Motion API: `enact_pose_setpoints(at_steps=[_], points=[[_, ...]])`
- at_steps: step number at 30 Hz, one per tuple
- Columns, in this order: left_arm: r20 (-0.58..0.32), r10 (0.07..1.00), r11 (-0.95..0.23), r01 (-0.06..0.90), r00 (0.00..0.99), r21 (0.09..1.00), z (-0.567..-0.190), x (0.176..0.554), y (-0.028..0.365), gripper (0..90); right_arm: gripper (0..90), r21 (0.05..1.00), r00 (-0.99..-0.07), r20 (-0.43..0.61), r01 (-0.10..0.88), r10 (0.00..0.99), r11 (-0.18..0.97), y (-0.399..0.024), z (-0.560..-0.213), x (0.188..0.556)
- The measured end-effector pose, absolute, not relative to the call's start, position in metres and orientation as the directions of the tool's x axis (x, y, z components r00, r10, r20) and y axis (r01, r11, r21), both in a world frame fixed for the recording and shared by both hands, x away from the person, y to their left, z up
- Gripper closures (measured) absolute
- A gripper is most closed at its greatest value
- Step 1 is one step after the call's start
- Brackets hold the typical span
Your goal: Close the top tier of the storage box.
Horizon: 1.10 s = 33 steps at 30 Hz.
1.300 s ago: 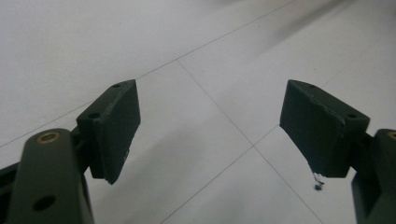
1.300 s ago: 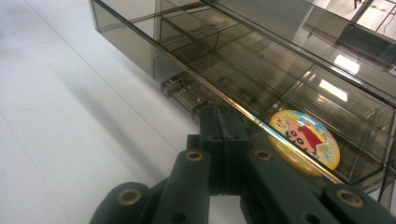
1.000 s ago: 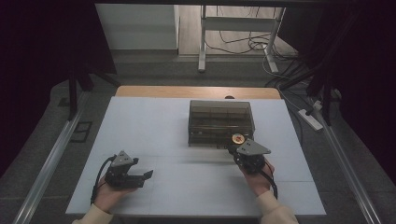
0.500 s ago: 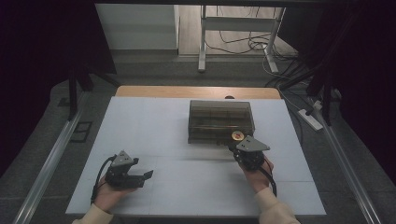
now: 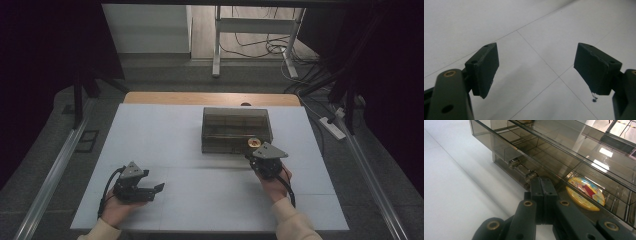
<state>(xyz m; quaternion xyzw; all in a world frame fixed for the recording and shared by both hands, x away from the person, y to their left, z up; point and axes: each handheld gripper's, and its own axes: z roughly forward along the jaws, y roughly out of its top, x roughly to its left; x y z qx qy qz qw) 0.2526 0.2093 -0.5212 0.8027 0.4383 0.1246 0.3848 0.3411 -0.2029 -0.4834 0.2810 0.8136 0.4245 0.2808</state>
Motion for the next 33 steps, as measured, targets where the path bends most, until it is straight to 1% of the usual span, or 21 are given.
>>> enact_pose_setpoints(at_steps=[33], points=[[-0.134,0.796,-0.330,0.608,0.591,0.722,-0.522,0.253,0.209,20.2,89.8,0.858,-0.668,-0.218,0.216,0.711,0.467,-0.202,-0.487,0.364]])
